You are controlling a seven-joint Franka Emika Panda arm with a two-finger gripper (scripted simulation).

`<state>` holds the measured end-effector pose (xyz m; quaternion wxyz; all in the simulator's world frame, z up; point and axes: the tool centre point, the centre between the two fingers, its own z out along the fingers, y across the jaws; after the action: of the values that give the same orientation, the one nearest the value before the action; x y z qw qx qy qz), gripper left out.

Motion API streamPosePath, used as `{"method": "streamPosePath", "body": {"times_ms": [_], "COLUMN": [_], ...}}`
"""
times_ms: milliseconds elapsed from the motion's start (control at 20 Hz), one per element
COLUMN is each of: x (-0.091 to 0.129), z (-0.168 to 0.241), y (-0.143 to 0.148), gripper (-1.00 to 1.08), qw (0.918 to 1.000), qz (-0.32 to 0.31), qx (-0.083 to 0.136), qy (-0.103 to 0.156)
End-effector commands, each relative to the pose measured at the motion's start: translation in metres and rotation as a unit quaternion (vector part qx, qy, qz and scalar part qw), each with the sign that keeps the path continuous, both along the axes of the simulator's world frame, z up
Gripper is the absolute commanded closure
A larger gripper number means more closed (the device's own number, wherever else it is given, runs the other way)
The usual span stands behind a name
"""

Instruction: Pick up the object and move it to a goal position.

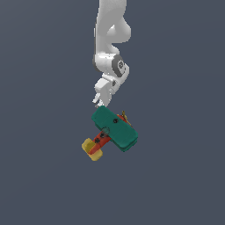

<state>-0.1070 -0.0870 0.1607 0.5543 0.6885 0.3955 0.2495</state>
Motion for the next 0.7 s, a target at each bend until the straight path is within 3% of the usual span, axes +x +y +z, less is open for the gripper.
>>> {"method": "streamPosePath", "body": {"times_ms": [0, 650], "x": [-0.001, 0.0], "z": [-0.001, -0.004], "y": [0.001, 0.017], "gripper": [-0.2, -0.2], "qw": [1.0, 0.9995], "qz": [0.006, 0.031], "qx": [0.0, 0.006], "qy": [0.0, -0.004]}}
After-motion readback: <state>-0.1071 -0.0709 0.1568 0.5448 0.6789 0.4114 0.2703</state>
